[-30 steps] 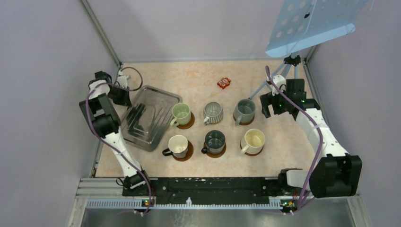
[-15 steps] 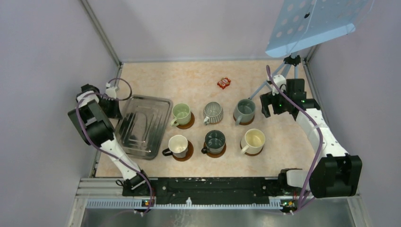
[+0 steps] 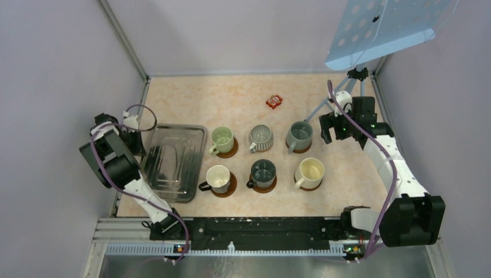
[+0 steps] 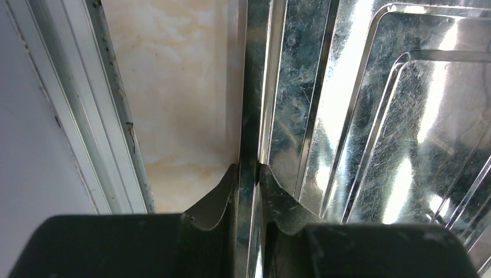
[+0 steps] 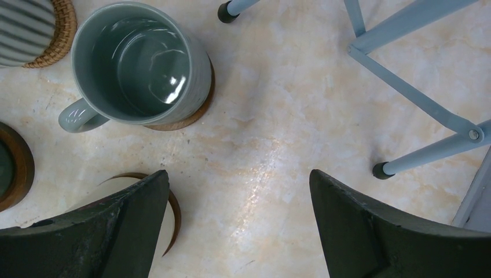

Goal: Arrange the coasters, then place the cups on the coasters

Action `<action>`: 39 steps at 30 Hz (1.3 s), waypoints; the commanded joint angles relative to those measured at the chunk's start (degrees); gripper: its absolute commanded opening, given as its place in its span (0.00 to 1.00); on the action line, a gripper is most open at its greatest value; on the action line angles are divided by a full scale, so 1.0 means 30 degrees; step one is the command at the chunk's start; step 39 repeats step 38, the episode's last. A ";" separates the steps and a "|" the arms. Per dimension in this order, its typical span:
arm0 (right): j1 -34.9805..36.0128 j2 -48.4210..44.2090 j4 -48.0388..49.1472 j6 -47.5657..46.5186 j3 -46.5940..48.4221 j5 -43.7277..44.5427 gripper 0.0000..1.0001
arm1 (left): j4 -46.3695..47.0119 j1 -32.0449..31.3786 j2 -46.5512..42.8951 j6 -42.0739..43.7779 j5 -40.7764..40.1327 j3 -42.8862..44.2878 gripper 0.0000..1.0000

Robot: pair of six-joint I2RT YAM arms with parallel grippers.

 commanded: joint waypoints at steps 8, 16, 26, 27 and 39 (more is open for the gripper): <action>0.0163 -0.1414 0.0454 0.0177 0.0110 -0.0683 0.90 | -0.1271 0.0380 -0.1809 -0.1587 -0.0111 0.1087 0.66; 0.0168 -0.3744 0.1251 0.1866 -0.0745 -0.1110 0.92 | -0.3081 -0.2042 -0.2973 -0.3210 0.1329 0.5768 0.99; 0.0152 -0.5636 0.3867 0.5414 -0.3081 0.1344 0.92 | -0.1918 -0.8264 -0.3794 -0.6560 0.0505 0.6709 0.99; 0.0030 -0.5635 0.4217 0.6094 -0.3269 0.1300 0.92 | -0.1296 -0.8641 -0.4192 -0.7063 0.0522 0.5943 0.99; -0.0203 -0.5494 0.4814 0.5767 -0.3603 0.1031 0.92 | 0.0119 -0.9619 -0.5789 -0.8838 0.0458 0.3477 0.99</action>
